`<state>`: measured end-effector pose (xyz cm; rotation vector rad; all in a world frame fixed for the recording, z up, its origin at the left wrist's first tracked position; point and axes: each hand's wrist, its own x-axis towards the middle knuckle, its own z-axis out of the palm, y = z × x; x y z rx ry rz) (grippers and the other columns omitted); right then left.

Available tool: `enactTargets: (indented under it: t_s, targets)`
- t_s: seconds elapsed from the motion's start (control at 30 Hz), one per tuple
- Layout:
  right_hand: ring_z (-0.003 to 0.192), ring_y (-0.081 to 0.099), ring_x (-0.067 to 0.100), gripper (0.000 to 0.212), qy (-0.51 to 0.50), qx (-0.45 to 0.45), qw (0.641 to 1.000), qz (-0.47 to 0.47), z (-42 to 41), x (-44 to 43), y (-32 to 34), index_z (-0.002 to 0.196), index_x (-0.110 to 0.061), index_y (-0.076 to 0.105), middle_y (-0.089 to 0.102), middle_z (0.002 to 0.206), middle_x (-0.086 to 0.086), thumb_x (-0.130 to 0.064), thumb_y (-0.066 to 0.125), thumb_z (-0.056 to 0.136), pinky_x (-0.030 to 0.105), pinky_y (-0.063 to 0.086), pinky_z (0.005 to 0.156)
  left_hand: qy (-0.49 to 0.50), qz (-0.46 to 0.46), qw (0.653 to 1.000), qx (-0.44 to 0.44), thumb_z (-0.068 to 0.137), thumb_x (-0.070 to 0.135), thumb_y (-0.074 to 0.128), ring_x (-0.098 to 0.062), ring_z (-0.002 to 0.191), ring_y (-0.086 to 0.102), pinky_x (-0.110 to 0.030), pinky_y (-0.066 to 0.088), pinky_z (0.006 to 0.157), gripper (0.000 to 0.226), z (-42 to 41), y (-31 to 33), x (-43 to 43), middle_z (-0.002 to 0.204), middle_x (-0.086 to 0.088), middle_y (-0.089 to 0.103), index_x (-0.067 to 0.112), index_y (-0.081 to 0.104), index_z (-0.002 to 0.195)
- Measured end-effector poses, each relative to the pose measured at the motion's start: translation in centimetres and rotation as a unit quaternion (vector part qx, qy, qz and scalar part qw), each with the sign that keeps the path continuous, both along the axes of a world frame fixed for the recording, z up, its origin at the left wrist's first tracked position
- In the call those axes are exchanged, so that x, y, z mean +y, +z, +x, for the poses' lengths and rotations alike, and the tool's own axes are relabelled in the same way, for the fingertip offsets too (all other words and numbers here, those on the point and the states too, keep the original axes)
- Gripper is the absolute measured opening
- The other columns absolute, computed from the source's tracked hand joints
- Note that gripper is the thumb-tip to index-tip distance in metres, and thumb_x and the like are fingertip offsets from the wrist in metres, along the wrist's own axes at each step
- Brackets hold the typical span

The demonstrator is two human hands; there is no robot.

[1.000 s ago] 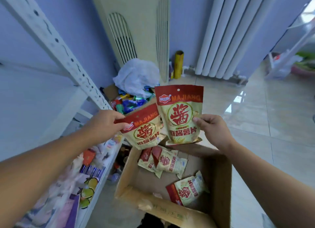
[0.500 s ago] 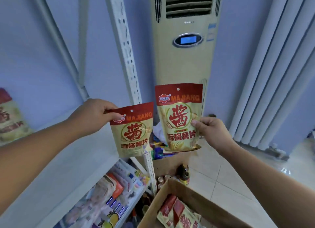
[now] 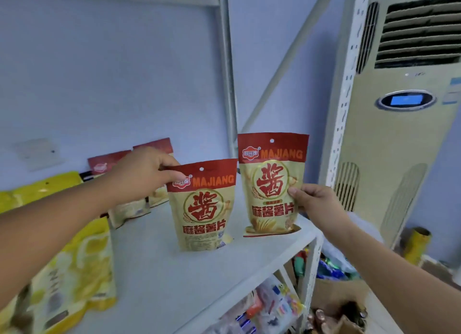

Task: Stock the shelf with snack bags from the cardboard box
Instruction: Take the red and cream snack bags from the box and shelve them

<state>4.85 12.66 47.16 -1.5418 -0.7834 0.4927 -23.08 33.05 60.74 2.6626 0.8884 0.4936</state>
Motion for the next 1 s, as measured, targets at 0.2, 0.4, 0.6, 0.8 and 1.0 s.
enactTargets:
  t_s: [0.2, 0.4, 0.6, 0.8, 1.0]
  targets:
    - [0.087, 0.077, 0.025, 0.024, 0.048, 0.013, 0.999, -0.007, -7.5, 11.6, -1.0, 0.087, -0.012, 0.079, 0.08, 0.09, 0.004, -0.023, 0.062, 0.099, 0.049, 0.057, 0.094, 0.055, -0.037, 0.998, -0.013, 0.084, 0.032, 0.077, 0.007, 0.065, 0.067, -0.024, 0.048, 0.062, 0.017, -9.8, -0.3, 7.8, 0.068, 0.027, 0.071, 0.045, 0.073, 0.073]
    - [0.089, 0.076, 0.028, 0.024, 0.071, 0.02, 0.997, -0.03, -10.7, 20.0, -2.9, 0.085, -0.011, 0.079, 0.08, 0.09, 0.005, -0.022, 0.062, 0.099, 0.051, 0.056, 0.095, 0.093, -0.039, 0.995, -0.019, 0.089, 0.029, 0.073, 0.008, 0.036, 0.05, -0.007, 0.03, 0.039, 0.005, -14.6, -1.8, 13.3, 0.044, 0.027, 0.057, 0.032, 0.076, 0.09]
    - [0.087, 0.076, 0.028, 0.026, 0.076, 0.018, 0.995, -0.058, -9.6, 26.1, -4.8, 0.081, -0.012, 0.078, 0.08, 0.088, 0.004, -0.023, 0.063, 0.099, 0.052, 0.057, 0.093, 0.127, -0.044, 0.99, -0.045, 0.085, 0.035, 0.076, 0.007, 0.067, 0.068, -0.022, 0.051, 0.063, 0.014, -13.8, -3.8, 18.8, 0.065, 0.028, 0.069, 0.03, 0.08, 0.097]
    - [0.087, 0.076, 0.028, 0.025, 0.093, 0.015, 0.993, -0.076, -6.5, 32.9, -6.5, 0.079, -0.015, 0.079, 0.08, 0.087, 0.003, -0.023, 0.063, 0.098, 0.053, 0.057, 0.094, 0.138, -0.058, 0.988, -0.029, 0.086, 0.036, 0.075, -0.011, 0.078, 0.073, -0.041, 0.059, 0.081, 0.019, -10.1, -5.3, 23.8, 0.084, 0.009, 0.077, 0.024, 0.08, 0.1]
    - [0.091, 0.075, 0.031, 0.021, 0.134, 0.021, 0.987, -0.085, -4.3, 39.0, -8.4, 0.086, -0.009, 0.078, 0.08, 0.089, 0.003, -0.021, 0.064, 0.098, 0.052, 0.057, 0.094, 0.168, -0.047, 0.985, 0.004, 0.088, 0.028, 0.074, 0.017, 0.045, 0.052, -0.004, 0.032, 0.041, 0.023, -7.1, -6.8, 29.2, 0.068, 0.02, 0.061, 0.015, 0.077, 0.106]
